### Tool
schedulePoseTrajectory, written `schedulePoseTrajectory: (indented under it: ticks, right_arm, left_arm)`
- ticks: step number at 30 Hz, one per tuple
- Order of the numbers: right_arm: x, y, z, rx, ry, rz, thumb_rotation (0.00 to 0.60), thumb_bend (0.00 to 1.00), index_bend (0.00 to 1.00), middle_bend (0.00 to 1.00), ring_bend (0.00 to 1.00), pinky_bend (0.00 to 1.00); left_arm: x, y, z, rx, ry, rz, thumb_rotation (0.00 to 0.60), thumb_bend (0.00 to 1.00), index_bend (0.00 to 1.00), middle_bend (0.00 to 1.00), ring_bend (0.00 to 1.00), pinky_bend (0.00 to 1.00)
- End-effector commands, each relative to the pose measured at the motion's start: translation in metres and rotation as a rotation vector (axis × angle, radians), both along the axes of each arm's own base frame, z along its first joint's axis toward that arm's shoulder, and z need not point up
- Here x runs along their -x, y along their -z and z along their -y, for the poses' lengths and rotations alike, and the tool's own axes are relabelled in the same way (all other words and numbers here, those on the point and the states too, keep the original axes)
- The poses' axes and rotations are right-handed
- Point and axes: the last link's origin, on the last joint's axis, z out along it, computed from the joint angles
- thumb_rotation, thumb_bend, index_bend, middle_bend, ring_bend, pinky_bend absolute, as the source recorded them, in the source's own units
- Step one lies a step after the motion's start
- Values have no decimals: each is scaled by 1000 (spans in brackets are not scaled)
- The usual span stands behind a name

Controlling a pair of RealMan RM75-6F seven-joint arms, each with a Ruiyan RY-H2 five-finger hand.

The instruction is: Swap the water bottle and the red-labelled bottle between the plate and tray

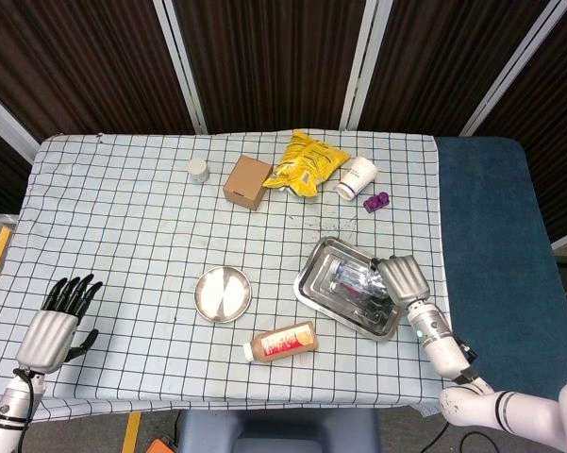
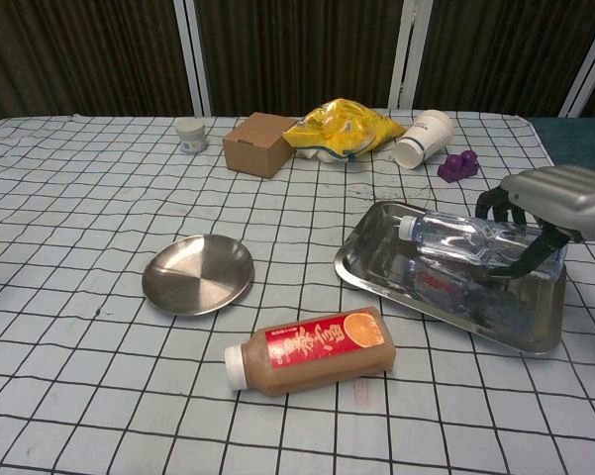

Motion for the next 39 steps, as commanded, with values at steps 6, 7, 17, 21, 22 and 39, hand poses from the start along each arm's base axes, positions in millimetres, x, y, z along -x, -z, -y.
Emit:
schedulePoseTrajectory:
  ticks: [6, 7, 17, 21, 22, 39]
  right_arm:
    - [4, -3, -2, -53, 20, -7, 600, 372, 0, 233, 181, 570]
    - [4, -5, -4, -52, 22, -2, 600, 365, 0, 205, 155, 546]
    - [5, -43, -34, -43, 2, 33, 600, 280, 0, 106, 58, 382]
    - [5, -44, -32, -46, 16, 30, 600, 257, 0, 91, 42, 350]
    - [6, -43, -32, -48, 19, 27, 600, 256, 0, 88, 41, 347]
    - [51, -125, -160, 241, -51, 151, 600, 156, 0, 0, 0, 144]
  left_arm:
    - [2, -1, 0, 1, -8, 0, 600, 363, 0, 0, 0, 70]
    - [2, -1, 1, 1, -8, 0, 600, 364, 0, 0, 0, 70]
    - [-4, 4, 5, 19, 19, -11, 600, 362, 0, 0, 0, 70]
    - [-7, 7, 7, 27, 29, -14, 600, 362, 0, 0, 0, 69]
    - [-8, 7, 8, 28, 33, -15, 600, 362, 0, 0, 0, 70]
    - [-84, 64, 34, 414, 284, 132, 600, 366, 0, 0, 0, 88]
